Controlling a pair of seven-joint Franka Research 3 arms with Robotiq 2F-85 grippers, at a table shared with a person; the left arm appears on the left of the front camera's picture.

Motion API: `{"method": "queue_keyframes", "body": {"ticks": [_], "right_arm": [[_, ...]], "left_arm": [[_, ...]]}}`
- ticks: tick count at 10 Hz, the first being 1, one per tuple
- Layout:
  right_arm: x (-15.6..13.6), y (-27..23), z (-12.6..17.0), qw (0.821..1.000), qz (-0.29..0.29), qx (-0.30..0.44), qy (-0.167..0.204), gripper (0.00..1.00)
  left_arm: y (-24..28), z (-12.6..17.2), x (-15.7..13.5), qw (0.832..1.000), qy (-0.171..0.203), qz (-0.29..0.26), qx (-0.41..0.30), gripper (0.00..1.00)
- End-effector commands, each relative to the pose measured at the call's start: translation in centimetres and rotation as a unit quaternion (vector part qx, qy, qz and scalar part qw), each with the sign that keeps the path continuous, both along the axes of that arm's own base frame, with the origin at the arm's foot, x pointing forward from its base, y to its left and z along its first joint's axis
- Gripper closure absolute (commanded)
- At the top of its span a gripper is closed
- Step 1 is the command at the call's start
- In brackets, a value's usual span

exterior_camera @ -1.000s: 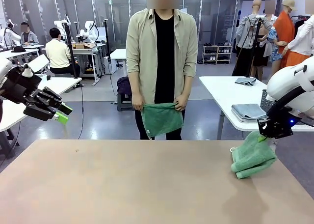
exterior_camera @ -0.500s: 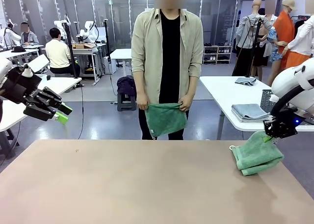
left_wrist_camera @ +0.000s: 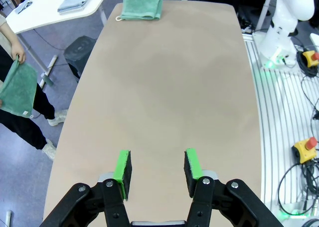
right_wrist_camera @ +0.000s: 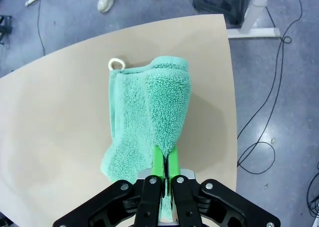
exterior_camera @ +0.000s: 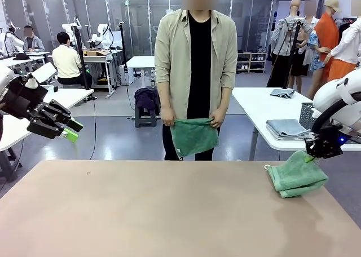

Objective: Fold the towels and place them in the basket.
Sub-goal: Place the folded Towel with hook on the right side of the table.

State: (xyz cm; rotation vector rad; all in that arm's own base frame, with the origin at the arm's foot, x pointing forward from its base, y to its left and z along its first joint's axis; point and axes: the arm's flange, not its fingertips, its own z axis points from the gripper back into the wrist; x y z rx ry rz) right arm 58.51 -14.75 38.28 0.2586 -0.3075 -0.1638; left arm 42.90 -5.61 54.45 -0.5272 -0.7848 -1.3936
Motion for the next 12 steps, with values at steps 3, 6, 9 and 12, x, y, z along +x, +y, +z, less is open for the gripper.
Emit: {"method": "queue_keyframes", "body": {"ticks": [3, 6, 9, 12], "right_arm": [[0.5, -0.6, -0.2, 1.0, 0.017, 0.011, 0.001, 0.56], [0.1, -1.2, 0.2, 1.0, 0.002, -0.006, 0.017, 0.53], [-2.3, 0.0, 2.5, 0.998, -0.015, -0.037, 0.04, 0.17], [-5.7, 4.0, 5.0, 0.995, -0.032, -0.054, 0.073, 0.17]], "left_arm": [[-0.1, 0.1, -0.1, 1.0, -0.004, 0.0, -0.007, 0.44], [-0.1, 0.1, -0.1, 1.0, -0.004, 0.0, -0.007, 0.44], [-0.1, 0.1, -0.1, 1.0, -0.004, 0.0, -0.007, 0.44], [-0.1, 0.1, -0.1, 1.0, -0.004, 0.0, -0.007, 0.44]]}}
